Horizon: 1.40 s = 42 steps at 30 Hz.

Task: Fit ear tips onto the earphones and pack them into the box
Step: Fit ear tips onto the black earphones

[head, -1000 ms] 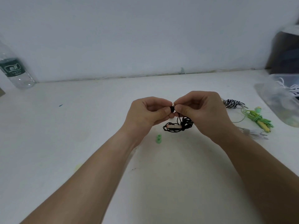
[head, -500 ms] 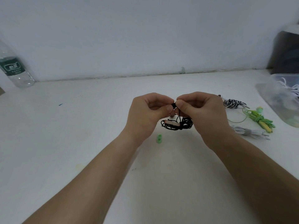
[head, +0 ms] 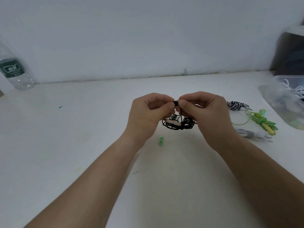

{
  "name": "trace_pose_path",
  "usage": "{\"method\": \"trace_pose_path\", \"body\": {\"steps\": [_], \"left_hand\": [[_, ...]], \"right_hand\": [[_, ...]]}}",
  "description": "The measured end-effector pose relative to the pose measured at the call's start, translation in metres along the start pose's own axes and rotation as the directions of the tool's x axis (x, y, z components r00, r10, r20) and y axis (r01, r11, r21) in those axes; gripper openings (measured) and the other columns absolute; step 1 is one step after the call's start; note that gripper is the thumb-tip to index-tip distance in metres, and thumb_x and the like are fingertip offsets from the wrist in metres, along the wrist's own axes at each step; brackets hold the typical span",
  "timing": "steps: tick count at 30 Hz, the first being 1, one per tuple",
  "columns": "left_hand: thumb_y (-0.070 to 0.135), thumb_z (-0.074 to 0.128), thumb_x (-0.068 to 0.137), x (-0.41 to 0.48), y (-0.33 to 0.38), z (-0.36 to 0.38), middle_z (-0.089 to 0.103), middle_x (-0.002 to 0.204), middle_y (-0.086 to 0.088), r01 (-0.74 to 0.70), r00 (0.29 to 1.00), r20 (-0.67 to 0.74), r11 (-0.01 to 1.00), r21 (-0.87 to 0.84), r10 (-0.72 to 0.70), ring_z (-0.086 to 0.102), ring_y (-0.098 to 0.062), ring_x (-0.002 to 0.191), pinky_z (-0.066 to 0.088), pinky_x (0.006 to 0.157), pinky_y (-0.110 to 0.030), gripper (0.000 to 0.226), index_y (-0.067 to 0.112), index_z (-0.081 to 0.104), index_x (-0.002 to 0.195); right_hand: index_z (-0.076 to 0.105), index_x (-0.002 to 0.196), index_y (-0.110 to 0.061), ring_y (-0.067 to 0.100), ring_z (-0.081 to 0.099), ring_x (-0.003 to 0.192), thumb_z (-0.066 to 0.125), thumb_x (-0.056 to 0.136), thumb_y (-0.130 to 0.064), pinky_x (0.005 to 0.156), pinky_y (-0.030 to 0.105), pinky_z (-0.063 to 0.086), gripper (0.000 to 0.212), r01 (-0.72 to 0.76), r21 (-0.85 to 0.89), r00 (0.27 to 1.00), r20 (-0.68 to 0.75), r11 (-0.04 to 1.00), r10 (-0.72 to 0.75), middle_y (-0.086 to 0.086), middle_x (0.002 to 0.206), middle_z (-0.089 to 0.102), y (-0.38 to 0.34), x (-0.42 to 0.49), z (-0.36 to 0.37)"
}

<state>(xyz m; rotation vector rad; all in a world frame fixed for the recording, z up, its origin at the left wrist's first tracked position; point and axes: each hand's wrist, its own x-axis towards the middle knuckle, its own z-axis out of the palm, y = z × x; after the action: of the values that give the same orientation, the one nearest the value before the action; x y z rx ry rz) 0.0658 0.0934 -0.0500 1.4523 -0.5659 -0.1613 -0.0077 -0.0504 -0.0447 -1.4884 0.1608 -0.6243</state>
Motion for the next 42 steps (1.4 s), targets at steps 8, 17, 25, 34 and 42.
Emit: {"method": "trace_pose_path", "body": {"steps": [8,17,25,34,42], "left_hand": [[0.001,0.071,0.089,0.0,0.001,-0.0014,0.076,0.09,-0.018,0.077,0.997,0.011,0.995,-0.064,-0.076,0.072,-0.021,0.078,0.057,0.074,-0.026,0.01,0.0,0.074,0.098],[-0.004,0.076,0.082,-0.0005,0.0011,-0.0021,0.077,0.082,-0.01,0.008,1.0,-0.017,0.998,0.068,-0.007,0.074,-0.019,0.077,0.057,0.076,-0.026,0.012,0.006,0.077,0.089],[0.002,0.078,0.081,-0.003,0.0042,0.0006,0.077,0.077,0.007,-0.162,0.986,0.024,0.926,0.341,0.163,0.073,-0.005,0.079,0.056,0.075,-0.019,0.018,0.021,0.078,0.082],[-0.002,0.075,0.084,-0.001,0.002,0.0008,0.077,0.083,-0.011,-0.014,1.0,-0.014,0.999,0.039,0.015,0.075,-0.02,0.075,0.057,0.071,-0.024,0.011,0.004,0.075,0.094],[-0.001,0.075,0.084,0.0014,0.0014,0.0002,0.077,0.08,-0.012,-0.052,0.999,0.001,0.995,0.082,0.052,0.073,-0.02,0.072,0.059,0.075,-0.029,0.007,0.005,0.077,0.09]], "right_hand": [[0.075,0.089,-0.005,0.023,0.075,0.079,0.07,0.085,0.009,0.075,0.027,0.059,0.016,0.008,-0.029,0.999,0.033,1.0,-0.007,0.009,0.084,0.077,0.0017,0.0012,-0.004],[0.076,0.084,-0.012,0.023,0.076,0.075,0.075,0.081,0.007,0.077,0.032,0.061,0.019,0.066,-0.176,0.996,0.072,0.982,-0.054,0.006,0.077,0.077,0.0008,0.0033,-0.0063],[0.074,0.088,-0.002,0.025,0.074,0.071,0.07,0.085,0.008,0.07,0.027,0.059,0.011,-0.094,-0.003,0.989,0.114,0.996,0.093,0.016,0.075,0.075,-0.0026,0.001,-0.0084],[0.074,0.087,-0.005,0.027,0.075,0.083,0.072,0.083,0.01,0.085,0.039,0.061,0.016,0.047,-0.064,0.997,0.061,0.997,-0.043,0.009,0.084,0.077,-0.0049,-0.0008,-0.0063],[0.075,0.085,-0.009,0.025,0.076,0.078,0.072,0.082,0.01,0.079,0.034,0.061,0.019,0.051,-0.091,0.996,0.072,0.994,-0.045,0.007,0.08,0.077,-0.0033,0.0002,-0.0057]]}}
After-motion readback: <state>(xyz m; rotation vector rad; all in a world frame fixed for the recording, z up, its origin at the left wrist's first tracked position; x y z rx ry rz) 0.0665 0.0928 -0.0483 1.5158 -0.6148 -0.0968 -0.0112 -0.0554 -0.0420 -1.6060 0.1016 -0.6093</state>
